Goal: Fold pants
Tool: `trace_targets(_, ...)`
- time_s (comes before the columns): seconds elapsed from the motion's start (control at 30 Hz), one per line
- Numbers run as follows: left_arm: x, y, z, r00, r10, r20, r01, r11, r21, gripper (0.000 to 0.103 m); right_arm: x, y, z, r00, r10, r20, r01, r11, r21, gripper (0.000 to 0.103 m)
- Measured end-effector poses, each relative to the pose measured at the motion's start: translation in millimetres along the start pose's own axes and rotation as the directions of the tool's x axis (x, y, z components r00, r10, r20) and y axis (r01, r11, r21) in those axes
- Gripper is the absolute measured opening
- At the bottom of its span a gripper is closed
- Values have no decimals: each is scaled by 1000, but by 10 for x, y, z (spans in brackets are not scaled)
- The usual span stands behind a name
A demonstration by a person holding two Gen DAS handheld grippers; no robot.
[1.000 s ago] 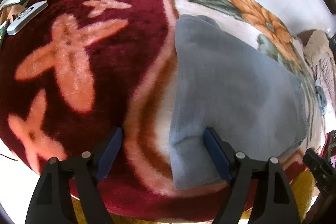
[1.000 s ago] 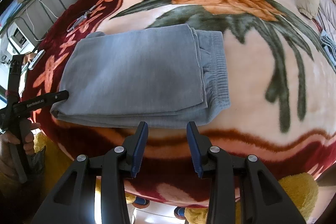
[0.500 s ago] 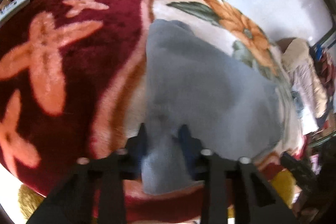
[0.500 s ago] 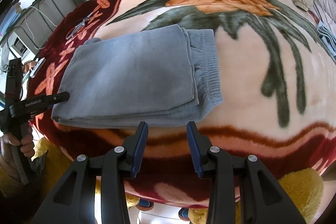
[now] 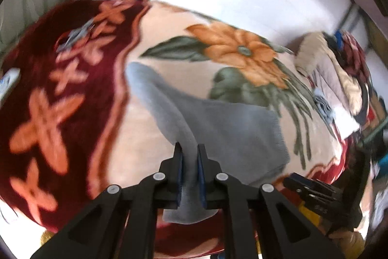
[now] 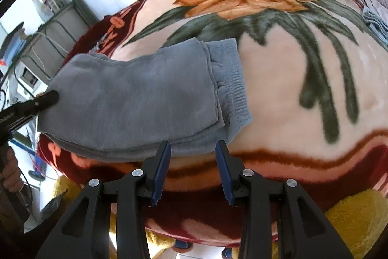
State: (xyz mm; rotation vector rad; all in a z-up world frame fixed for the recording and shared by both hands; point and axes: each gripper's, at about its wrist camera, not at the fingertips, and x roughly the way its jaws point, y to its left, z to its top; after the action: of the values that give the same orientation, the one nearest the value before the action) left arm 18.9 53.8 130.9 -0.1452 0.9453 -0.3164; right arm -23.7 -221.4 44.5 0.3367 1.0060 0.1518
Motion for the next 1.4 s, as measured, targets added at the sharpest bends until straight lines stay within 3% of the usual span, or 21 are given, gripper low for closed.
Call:
trace_targets(0.17,39,-541,111,1000,-13,-10,14,993,119,10,-69,-160,3,999,6,34,-7,999,46,39)
trace_targets(0.47,542,-1310,26,993,-52,-109,81,956,282,10,-169,-459,24,996,-19,85,9,994,109,39)
trace_targets(0.67,1057,-1562,-85,977,-48,-208,112,946,305,10,-142,-589,20,996,-29,81,17,990,139,39)
trace_targets(0.83,1298,-1591,-140,964,-56,-259,134,947,292,12,-102,-643,15,997,-35,71,24,988,151,39)
trace_targets(1.13,1046,-1534,-169,960,-109,-257,182,942,281,28,-77,-544,22,997,-50,55,44,993,112,39)
trace_targets(1.27,924,-1391,-194,972,-72,-225,136,950,280,35,-92,-472,57,997,-51,55,45,995,91,39)
trace_targets(1.4,885,-1148,-221,979,25,-202,32,961,273,36,-92,-368,147,998,-28,55,24,998,66,39)
